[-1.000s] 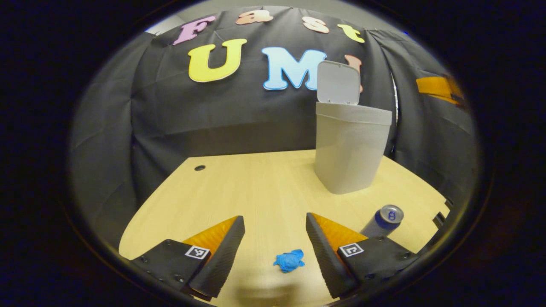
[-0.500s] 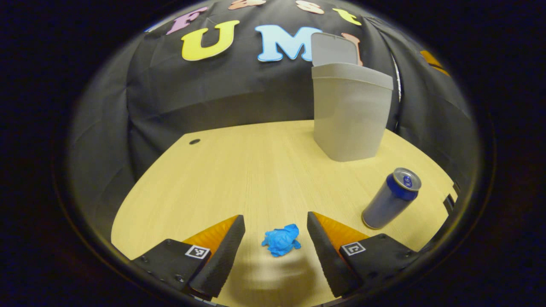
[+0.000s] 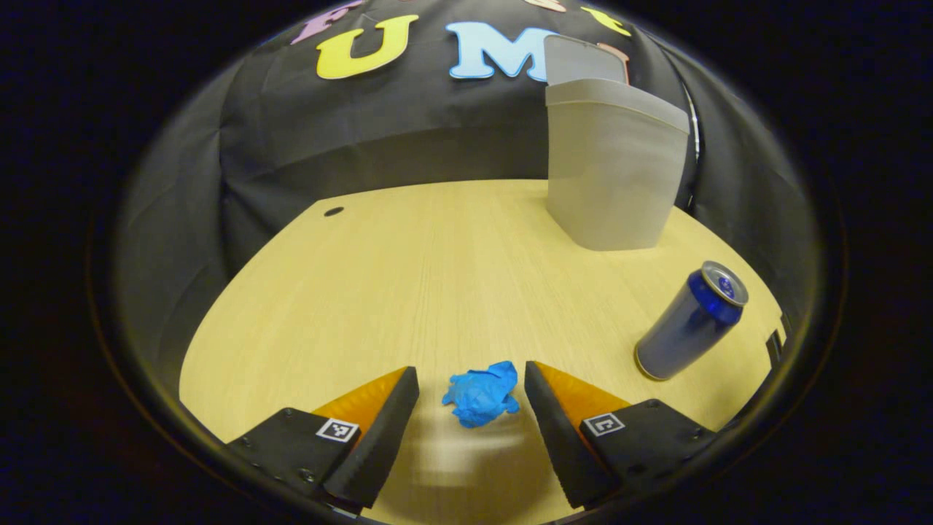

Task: Press the lid of the desktop garbage bin to open it, pick up the crumpled paper on the desktop and throw it into the bin, then pick up the pop can on the desktop and drop it into the bin, and finally close the garbage bin lid.

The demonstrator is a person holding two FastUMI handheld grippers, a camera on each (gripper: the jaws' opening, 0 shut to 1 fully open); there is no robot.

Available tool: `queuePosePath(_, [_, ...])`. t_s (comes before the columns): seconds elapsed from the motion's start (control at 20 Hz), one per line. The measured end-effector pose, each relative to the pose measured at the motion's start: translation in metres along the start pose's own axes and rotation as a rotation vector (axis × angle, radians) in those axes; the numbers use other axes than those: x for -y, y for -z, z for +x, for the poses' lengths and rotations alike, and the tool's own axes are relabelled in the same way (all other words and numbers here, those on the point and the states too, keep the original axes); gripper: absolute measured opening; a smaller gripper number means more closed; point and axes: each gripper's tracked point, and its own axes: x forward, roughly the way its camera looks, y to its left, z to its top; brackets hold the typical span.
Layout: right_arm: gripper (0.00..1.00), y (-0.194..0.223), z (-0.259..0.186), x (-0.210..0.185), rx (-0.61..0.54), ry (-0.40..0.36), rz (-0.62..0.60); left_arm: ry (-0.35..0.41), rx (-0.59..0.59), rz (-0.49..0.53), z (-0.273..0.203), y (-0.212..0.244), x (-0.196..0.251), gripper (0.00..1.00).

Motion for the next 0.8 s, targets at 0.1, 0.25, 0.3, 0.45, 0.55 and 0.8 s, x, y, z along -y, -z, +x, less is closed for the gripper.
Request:
queuePosePath(0.1, [0.58, 0.003, 0.002, -0.001, -0.006, -0.005, -0.013, 0.002, -0.011, -0.001, 0.003, 0.002, 0.001, 1.0])
queuePosePath(0.25, [0.66, 0.004, 0.005, -0.003, -0.011, -0.015, -0.014, 0.004, -0.028, 0.007, 0.006, 0.008, 0.001, 1.0])
queuePosePath(0.3, [0.66, 0.005, 0.006, -0.004, -0.016, -0.016, -0.016, 0.009, -0.034, 0.007, 0.007, 0.01, 0.002, 1.0])
queuePosePath(0.45, [0.67, 0.007, 0.007, -0.004, -0.022, -0.017, -0.022, 0.005, -0.062, 0.008, 0.01, 0.016, 0.0, 0.97])
queuePosePath(0.55, [0.67, 0.008, 0.007, -0.003, -0.024, -0.019, -0.03, 0.003, -0.073, -0.002, 0.013, 0.017, -0.001, 0.89])
queuePosePath(0.8, [0.67, 0.007, 0.007, -0.002, -0.024, -0.022, -0.044, 0.014, -0.083, -0.025, 0.016, 0.018, 0.004, 0.59])
